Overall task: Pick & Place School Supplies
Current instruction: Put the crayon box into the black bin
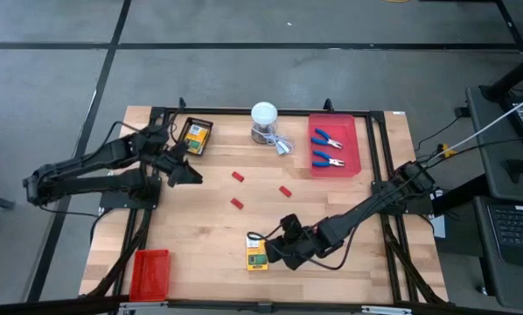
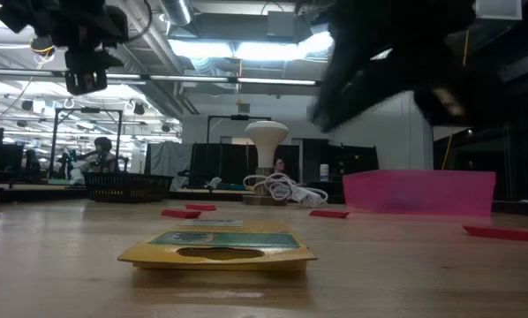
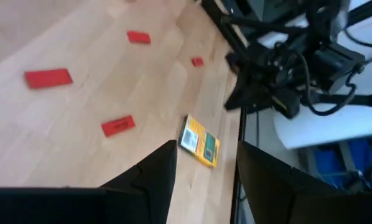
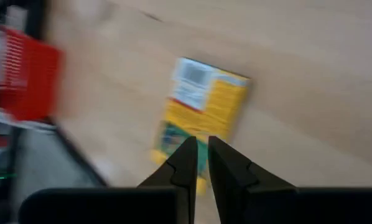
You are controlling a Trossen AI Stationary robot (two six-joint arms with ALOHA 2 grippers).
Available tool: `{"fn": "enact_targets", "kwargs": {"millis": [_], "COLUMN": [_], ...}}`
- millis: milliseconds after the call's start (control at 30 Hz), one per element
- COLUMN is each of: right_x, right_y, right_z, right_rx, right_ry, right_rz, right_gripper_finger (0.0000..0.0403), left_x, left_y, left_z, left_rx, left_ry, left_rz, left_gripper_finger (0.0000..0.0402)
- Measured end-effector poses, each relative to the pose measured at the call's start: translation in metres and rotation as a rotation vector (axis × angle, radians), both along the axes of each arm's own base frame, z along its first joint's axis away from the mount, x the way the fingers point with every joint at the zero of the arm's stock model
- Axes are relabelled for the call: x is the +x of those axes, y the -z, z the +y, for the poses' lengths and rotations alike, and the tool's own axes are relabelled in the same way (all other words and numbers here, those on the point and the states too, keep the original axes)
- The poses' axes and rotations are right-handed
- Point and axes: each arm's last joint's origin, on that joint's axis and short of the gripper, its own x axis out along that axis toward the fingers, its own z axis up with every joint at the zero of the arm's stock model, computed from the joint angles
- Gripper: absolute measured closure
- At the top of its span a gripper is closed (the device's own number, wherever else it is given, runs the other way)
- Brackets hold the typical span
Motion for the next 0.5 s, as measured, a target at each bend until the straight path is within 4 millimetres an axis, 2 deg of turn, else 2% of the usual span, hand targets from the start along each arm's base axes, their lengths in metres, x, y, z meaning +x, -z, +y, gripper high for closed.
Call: {"fn": "enact_targets", "kwargs": {"millis": [67, 333, 500], "right_x": [0.002, -0.004, 0.001], "right_y": [0.002, 0.016, 0.018], "right_z": [0.001, 0.0, 0.0], "right_rx": [0.025, 0.042, 0.058], "right_ry": [0.002, -0.08, -0.121], "right_rz": [-0.043, 0.031, 0.019], "right_gripper_finger": [0.0361, 0.0398, 0.0376], "left_x": [-0.001, 0.004, 0.016], "left_y": [-0.003, -0.001, 0.007], "left_z": [-0.005, -0.022, -0.034], "left_rx": [0.0, -0.101, -0.185], "left_ry": [-0.027, 0.007, 0.017], "left_rz": [-0.007, 0.048, 0.158], "left_gripper_finger": [0.0244, 0.0256, 0.0242]}}
